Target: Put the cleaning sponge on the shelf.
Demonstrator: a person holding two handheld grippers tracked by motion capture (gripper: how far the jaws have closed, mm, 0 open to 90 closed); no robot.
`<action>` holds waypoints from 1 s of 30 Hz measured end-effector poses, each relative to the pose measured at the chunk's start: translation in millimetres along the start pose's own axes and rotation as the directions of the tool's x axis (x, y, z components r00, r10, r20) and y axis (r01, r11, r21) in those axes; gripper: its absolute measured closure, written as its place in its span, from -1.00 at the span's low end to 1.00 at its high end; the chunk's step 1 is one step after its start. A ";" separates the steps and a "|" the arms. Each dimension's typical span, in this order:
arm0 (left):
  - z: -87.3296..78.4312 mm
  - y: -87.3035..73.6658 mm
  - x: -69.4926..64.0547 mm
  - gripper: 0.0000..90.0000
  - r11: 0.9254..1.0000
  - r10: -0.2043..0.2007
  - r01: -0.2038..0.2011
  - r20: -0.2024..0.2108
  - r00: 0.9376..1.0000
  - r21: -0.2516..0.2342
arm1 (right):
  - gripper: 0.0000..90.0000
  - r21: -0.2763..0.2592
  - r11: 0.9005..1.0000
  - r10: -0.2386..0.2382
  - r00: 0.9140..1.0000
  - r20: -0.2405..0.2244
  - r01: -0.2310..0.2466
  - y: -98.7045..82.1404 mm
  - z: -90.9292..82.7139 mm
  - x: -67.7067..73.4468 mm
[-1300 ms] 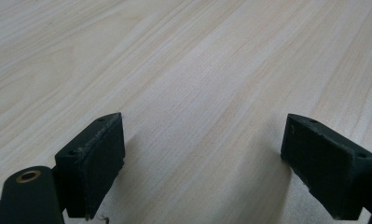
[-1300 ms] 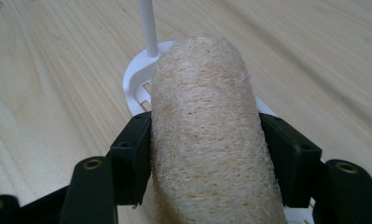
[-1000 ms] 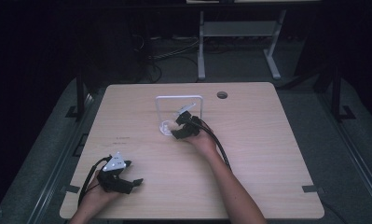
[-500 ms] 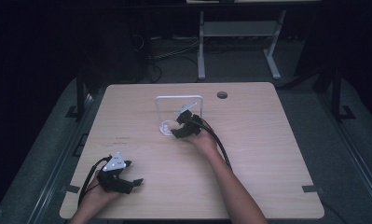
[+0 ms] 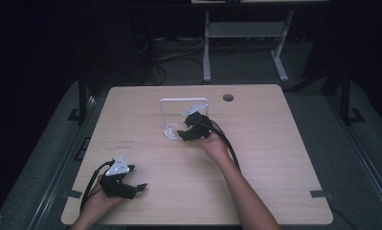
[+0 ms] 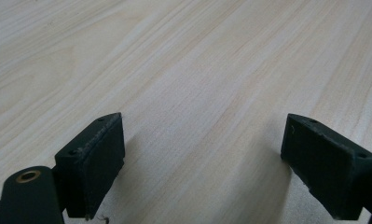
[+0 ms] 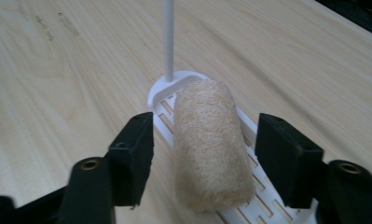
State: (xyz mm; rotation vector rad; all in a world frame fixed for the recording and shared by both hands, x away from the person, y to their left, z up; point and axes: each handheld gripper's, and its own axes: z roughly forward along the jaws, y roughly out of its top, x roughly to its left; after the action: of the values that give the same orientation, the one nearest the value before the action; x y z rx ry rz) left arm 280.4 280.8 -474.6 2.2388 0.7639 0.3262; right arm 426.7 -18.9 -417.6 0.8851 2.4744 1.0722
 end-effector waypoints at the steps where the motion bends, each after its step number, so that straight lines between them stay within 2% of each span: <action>1: 0.0 0.0 -0.1 -0.71 1.000 0.000 0.000 -0.001 1.000 0.000 | -0.12 -0.002 1.000 0.001 1.000 -0.004 -0.001 0.1 -3.1 0.9; 5: 0.1 0.0 -0.1 -0.71 1.000 0.000 0.000 0.000 1.000 -0.001 | 0.07 -0.019 1.000 -0.014 1.000 -0.025 0.014 -0.1 -15.0 4.8; 8: 0.0 0.0 0.0 -0.71 1.000 0.001 -0.001 0.000 1.000 0.000 | 0.32 -0.022 1.000 -0.022 0.999 -0.041 0.021 -1.9 -20.6 9.2; 17: -0.1 0.0 -0.1 -0.71 1.000 0.000 0.000 -0.001 1.000 0.001 | 0.99 0.010 0.998 -0.053 0.993 -0.106 0.054 -11.7 -16.8 21.5; 22: -0.1 0.0 -0.2 -0.71 1.000 0.000 0.000 -0.001 1.000 0.001 | 0.99 0.044 0.997 -0.053 0.991 -0.124 0.058 -17.3 -8.1 24.6; 30: -0.1 0.0 -0.4 -0.71 1.000 -0.004 0.004 0.000 1.000 0.000 | 0.99 0.076 0.996 -0.041 0.991 -0.126 0.051 -26.7 3.9 22.5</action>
State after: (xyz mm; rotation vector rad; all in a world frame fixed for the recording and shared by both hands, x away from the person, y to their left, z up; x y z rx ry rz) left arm 280.1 280.6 -474.6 2.2365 0.7682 0.3242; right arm 400.3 -16.4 -440.6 0.8022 2.6429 1.0498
